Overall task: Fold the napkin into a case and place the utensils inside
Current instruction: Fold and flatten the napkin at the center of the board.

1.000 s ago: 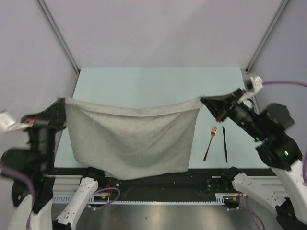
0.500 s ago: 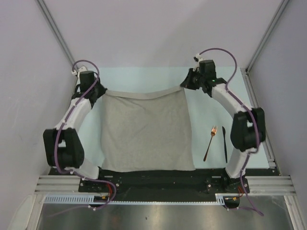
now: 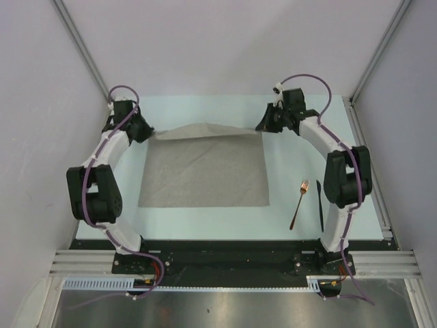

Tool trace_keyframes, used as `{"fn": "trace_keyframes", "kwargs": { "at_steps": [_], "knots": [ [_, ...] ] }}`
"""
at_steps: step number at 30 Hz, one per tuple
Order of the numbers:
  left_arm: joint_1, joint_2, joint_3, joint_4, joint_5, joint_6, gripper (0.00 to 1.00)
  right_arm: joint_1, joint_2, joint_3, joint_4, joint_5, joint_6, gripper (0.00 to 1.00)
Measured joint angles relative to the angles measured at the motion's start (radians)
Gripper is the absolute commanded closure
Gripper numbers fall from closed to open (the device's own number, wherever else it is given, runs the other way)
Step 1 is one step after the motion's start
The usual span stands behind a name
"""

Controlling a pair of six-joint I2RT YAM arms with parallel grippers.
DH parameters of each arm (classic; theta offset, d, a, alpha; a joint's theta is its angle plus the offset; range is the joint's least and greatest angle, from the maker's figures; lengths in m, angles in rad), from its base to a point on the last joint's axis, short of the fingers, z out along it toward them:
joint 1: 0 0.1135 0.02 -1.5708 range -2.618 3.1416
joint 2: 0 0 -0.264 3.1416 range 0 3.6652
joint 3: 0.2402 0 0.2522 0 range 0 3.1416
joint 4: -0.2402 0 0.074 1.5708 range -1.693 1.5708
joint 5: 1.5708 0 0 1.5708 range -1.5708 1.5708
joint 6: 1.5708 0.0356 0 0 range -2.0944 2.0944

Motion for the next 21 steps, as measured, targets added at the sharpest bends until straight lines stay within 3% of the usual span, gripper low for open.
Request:
{"fn": "trace_keyframes", "kwargs": {
  "at_steps": [11, 16, 21],
  "knots": [
    [0.002, -0.327, -0.343, -0.293, -0.134, 0.047, 1.00, 0.017, -0.434, -0.596, -0.106, -0.056, -0.018, 1.00],
    [0.002, -0.423, -0.458, -0.352, -0.205, 0.053, 1.00, 0.053, -0.505, -0.695, -0.117, -0.062, -0.028, 1.00],
    [0.002, -0.401, -0.513, -0.359, -0.230, 0.052, 1.00, 0.078, -0.516, -0.780, -0.074, -0.069, -0.016, 1.00]
  ]
}}
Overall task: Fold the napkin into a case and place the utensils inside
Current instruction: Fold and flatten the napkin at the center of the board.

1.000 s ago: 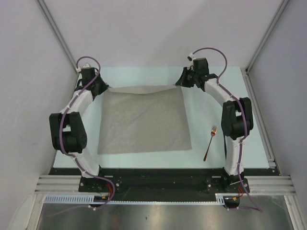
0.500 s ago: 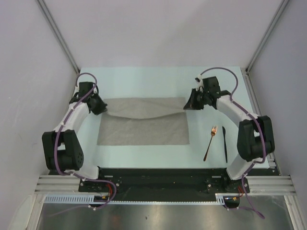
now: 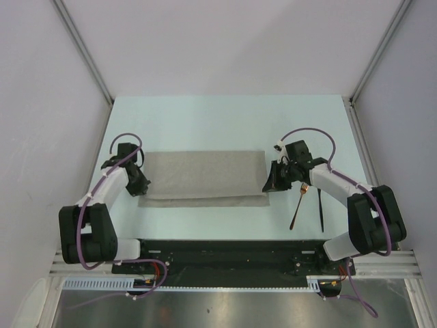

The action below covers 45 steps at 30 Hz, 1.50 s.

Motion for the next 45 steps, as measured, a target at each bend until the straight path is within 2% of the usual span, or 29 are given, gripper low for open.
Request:
{"fn": "trace_keyframes", "kwargs": {
  "at_steps": [16, 45],
  "knots": [
    [0.000, 0.045, -0.038, 0.055, -0.001, -0.040, 1.00, 0.001, 0.095, -0.052, 0.110, 0.048, 0.040, 1.00],
    [0.000, 0.074, -0.055, 0.045, -0.044, -0.108, 1.00, 0.024, 0.098, -0.093, 0.142, 0.060, 0.062, 0.99]
  ]
}}
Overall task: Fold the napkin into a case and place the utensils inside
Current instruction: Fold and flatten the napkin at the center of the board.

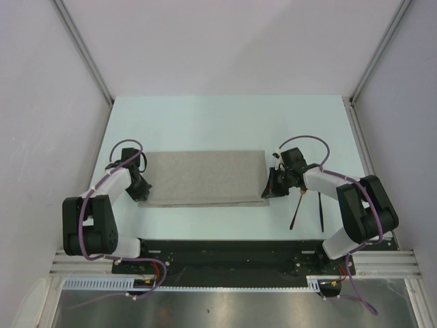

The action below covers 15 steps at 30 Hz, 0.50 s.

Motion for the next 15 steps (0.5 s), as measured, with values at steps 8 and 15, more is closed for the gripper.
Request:
{"fn": "trace_keyframes", "kwargs": {
  "at_steps": [8, 15],
  "knots": [
    [0.000, 0.027, -0.004, -0.005, -0.010, -0.018, 1.00, 0.003, 0.014, -0.023, 0.021, -0.002, 0.017, 0.97],
    [0.000, 0.028, -0.004, -0.010, -0.018, -0.028, 1.00, 0.004, 0.014, -0.023, 0.025, -0.003, 0.023, 0.86]
  ]
}}
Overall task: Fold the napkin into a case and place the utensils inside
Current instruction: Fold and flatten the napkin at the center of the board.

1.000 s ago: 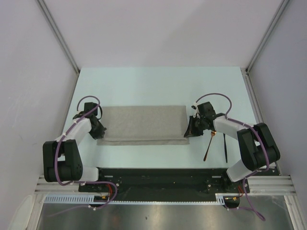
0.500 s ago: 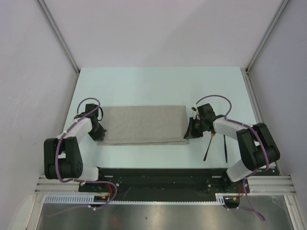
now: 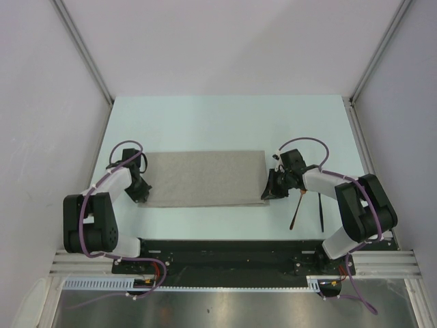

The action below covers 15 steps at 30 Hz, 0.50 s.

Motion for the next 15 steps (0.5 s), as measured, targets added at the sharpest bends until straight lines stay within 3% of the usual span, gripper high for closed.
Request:
{"fn": "trace_keyframes", "kwargs": {
  "at_steps": [7, 8, 9, 10, 15],
  "knots": [
    [0.000, -0.010, 0.002, -0.029, -0.044, -0.006, 0.66, 0.000, -0.011, 0.002, -0.010, -0.005, -0.001, 0.63],
    [0.001, -0.022, 0.002, -0.040, -0.044, -0.007, 0.55, 0.000, -0.021, 0.004, -0.024, 0.006, -0.004, 0.57],
    [0.002, -0.039, 0.002, -0.050, -0.043, -0.005, 0.52, 0.000, -0.032, 0.008, -0.040, 0.013, -0.007, 0.54],
    [0.002, -0.066, 0.002, -0.062, -0.042, -0.006, 0.43, -0.001, -0.049, 0.013, -0.063, 0.026, -0.012, 0.52],
    [0.002, -0.243, 0.037, -0.121, -0.039, -0.003, 0.41, -0.002, -0.187, 0.060, -0.159, 0.083, -0.039, 0.40]
  ]
}}
